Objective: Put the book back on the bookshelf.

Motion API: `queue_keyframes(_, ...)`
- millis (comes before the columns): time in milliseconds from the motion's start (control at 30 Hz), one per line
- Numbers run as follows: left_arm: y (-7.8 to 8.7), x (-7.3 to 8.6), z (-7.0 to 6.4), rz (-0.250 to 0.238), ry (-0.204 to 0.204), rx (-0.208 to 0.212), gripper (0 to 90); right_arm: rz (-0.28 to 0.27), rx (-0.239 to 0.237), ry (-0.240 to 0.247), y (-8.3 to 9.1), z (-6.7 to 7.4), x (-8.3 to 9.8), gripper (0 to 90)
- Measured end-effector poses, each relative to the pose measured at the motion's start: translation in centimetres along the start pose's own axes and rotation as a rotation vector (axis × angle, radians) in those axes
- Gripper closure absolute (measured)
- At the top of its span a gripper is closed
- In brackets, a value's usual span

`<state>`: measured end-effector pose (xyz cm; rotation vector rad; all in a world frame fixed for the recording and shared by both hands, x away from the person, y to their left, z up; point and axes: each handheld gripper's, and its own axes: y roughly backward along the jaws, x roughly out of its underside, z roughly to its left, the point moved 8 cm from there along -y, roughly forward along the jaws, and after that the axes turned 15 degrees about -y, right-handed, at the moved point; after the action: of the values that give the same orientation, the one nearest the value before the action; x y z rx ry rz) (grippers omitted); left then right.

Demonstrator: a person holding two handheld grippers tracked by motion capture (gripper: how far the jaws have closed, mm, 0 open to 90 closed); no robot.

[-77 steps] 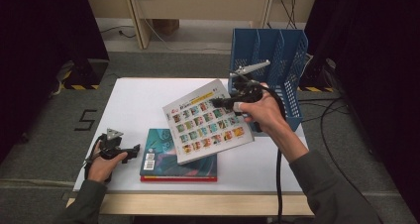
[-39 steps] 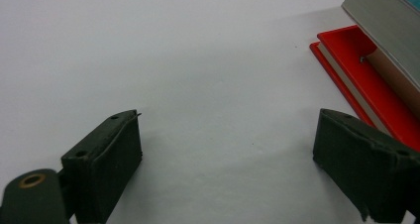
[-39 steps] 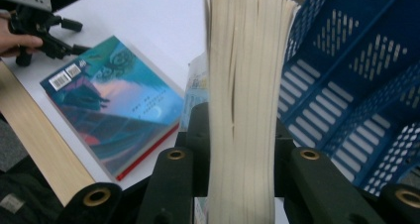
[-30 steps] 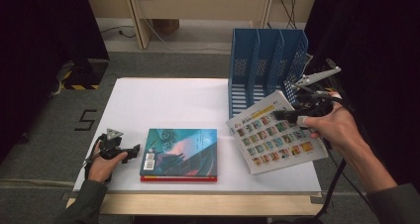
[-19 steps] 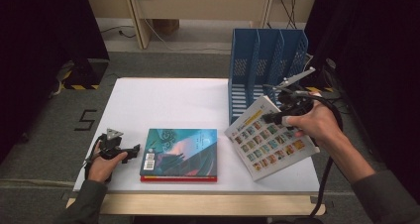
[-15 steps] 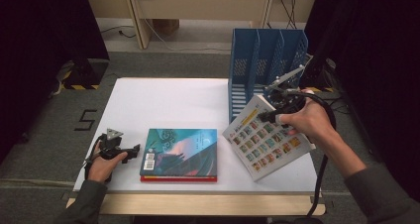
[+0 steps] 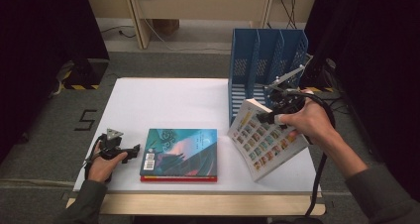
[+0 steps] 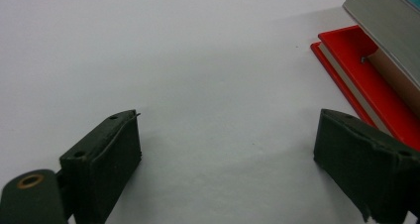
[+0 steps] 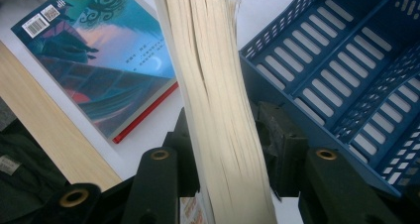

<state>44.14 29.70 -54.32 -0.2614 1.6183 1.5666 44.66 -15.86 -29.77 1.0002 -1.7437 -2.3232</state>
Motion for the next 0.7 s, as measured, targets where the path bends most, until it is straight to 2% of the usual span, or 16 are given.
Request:
queue_keyframes(167,0.0,0.0,0.0,0.0,0.0,0.0,9.9,0.013,0.013,-0.003,-0.1,0.3,-0.3,64.8)
queue_keyframes(200,0.0,0.0,0.0,0.0,0.001,0.0,9.9,0.02,0.017,0.009,-0.3,0.7,-0.5,64.3)
queue_keyframes(333,0.0,0.0,0.0,0.0,0.001,0.001,9.9,0.031,-0.005,-0.005,-0.7,1.6,-1.2,61.8)
queue_keyframes(433,0.0,0.0,0.0,0.0,0.001,0.001,9.9,0.042,0.001,0.008,-0.8,1.9,-1.4,62.5)
queue_keyframes(467,0.0,0.0,0.0,0.0,0.001,0.001,9.9,0.051,-0.006,-0.004,-1.0,2.2,-1.5,58.2)
queue_keyframes(500,0.0,0.0,0.0,0.0,0.001,0.001,9.9,0.06,-0.001,-0.002,-1.1,2.3,-1.6,57.9)
queue_keyframes(567,0.0,0.0,0.0,0.0,0.0,0.0,9.9,0.074,0.016,0.002,-1.1,2.4,-1.5,60.1)
queue_keyframes(600,0.0,0.0,0.0,0.0,0.0,0.0,9.9,0.087,0.036,0.02,-1.1,2.4,-1.6,62.7)
queue_keyframes(633,0.0,0.0,0.0,0.0,0.0,0.0,10.0,0.099,0.035,-0.005,-1.1,2.2,-1.5,63.6)
queue_keyframes(700,0.0,0.0,0.0,0.0,0.001,0.0,9.9,0.092,0.028,-0.012,-1.1,2.1,-1.5,63.3)
